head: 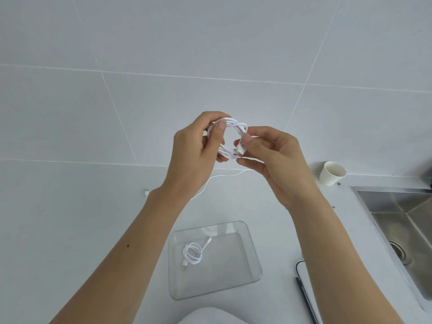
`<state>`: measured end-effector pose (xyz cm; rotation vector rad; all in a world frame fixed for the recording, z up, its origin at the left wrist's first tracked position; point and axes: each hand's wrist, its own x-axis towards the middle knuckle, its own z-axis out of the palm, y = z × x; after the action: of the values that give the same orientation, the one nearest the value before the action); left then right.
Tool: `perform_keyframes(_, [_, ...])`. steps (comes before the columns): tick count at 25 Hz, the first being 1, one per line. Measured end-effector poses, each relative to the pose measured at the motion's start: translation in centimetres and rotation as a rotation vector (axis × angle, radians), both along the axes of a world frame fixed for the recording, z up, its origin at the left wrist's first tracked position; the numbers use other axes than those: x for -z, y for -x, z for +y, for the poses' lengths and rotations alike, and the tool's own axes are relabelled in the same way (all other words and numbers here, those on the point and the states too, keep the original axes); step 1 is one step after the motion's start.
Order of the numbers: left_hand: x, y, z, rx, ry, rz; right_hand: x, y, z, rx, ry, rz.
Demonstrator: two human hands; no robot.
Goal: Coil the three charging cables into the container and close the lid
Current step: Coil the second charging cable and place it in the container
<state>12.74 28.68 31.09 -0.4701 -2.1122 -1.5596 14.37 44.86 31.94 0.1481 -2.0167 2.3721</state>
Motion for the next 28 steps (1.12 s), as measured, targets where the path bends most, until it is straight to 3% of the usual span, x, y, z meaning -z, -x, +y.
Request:
perform_keyframes(13, [12.9, -2.8, -2.2, -0.018, -0.014, -0.516, 12.0, -2.0, -1.1, 0.062, -0.037, -0.385])
perform_keyframes(22, [22.6, -5.6, -0.2, -0.012, -0.077, -1.012, 21.0, -2.9, -0.4, 0.112, -0.229, -0.703])
perform_keyframes(28, [25.7, -6.2, 0.7, -0.012, -0.066, -1.141, 25.9, -2.7, -0.7, 0.151, -0.417, -0.836])
